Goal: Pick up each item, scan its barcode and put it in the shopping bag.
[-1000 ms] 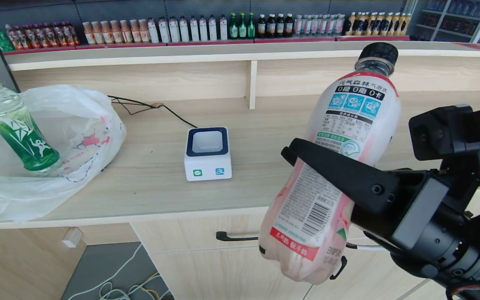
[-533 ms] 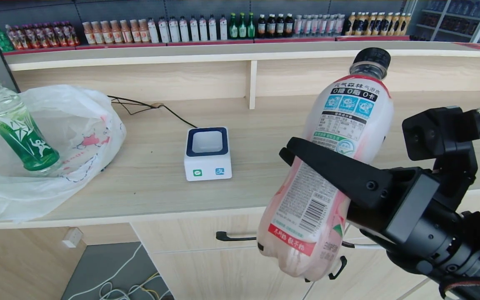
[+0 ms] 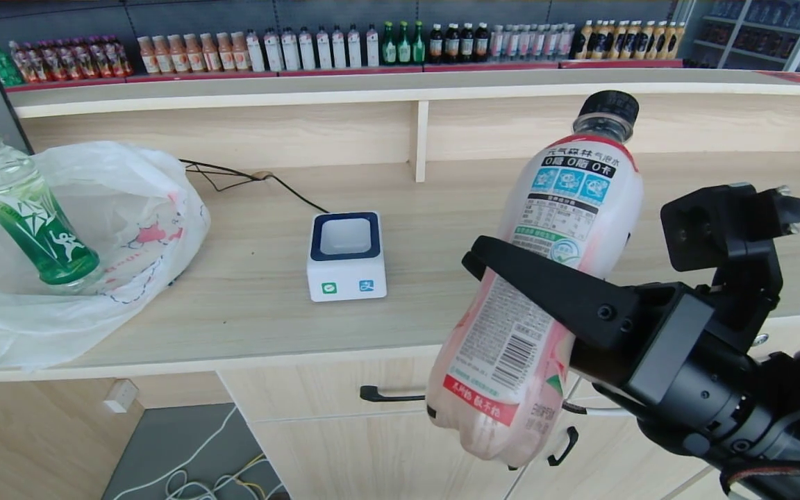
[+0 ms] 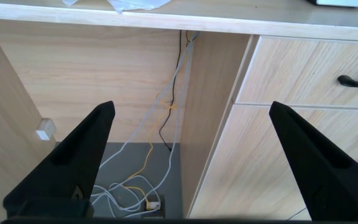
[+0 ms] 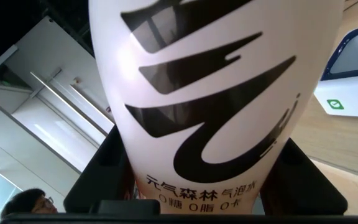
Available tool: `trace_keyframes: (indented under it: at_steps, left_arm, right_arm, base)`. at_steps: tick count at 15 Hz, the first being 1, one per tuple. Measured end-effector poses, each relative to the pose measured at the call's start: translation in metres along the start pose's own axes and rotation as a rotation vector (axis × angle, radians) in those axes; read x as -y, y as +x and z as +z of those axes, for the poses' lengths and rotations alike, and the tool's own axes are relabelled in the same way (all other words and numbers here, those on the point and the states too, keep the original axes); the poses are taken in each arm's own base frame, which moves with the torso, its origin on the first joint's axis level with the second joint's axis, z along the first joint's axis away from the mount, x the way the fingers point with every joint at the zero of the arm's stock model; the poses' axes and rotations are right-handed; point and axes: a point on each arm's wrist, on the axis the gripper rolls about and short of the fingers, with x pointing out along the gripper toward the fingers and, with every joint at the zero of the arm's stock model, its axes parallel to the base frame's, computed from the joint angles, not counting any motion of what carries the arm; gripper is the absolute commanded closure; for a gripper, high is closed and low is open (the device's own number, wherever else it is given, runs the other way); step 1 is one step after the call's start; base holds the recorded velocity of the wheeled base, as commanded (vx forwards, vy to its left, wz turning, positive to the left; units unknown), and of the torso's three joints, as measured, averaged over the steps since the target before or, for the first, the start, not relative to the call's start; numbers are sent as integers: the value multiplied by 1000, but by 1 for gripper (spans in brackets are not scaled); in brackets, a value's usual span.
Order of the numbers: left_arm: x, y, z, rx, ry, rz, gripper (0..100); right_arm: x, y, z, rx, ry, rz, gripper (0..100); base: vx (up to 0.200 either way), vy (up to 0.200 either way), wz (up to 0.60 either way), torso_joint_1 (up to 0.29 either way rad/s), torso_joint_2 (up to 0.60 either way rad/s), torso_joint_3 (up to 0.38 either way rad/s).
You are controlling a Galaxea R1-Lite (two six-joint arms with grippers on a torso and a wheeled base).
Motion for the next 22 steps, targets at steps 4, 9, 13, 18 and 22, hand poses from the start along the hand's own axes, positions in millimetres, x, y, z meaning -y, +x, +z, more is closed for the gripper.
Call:
trace_keyframes:
  at_steps: [4, 9, 13, 18, 22]
  left_arm:
    - [0, 0, 0, -1, 0, -1, 0]
    - [0, 0, 0, -1, 4, 0, 0]
    - [0, 0, 0, -1, 7, -1, 0]
    - [0, 0, 0, -1, 2, -1, 0]
    - [0, 0, 0, 0, 4, 0, 0]
  right_arm:
    - [2, 1, -2, -6, 1, -6, 100]
    - [4, 2, -3, -8, 0, -11, 100]
    - [3, 2, -1, -3, -62, -8, 100]
    - [10, 1, 13, 42, -319, -41, 100]
    - [33, -4, 42, 105, -666, -155, 100]
  base:
    - [0, 0, 0, 0, 0, 0]
    - [-40, 0, 0, 1, 1, 1]
    - [0, 50, 0, 4, 3, -1]
    - [0, 200, 0, 6, 2, 1]
    - [0, 200, 0, -2, 0, 2]
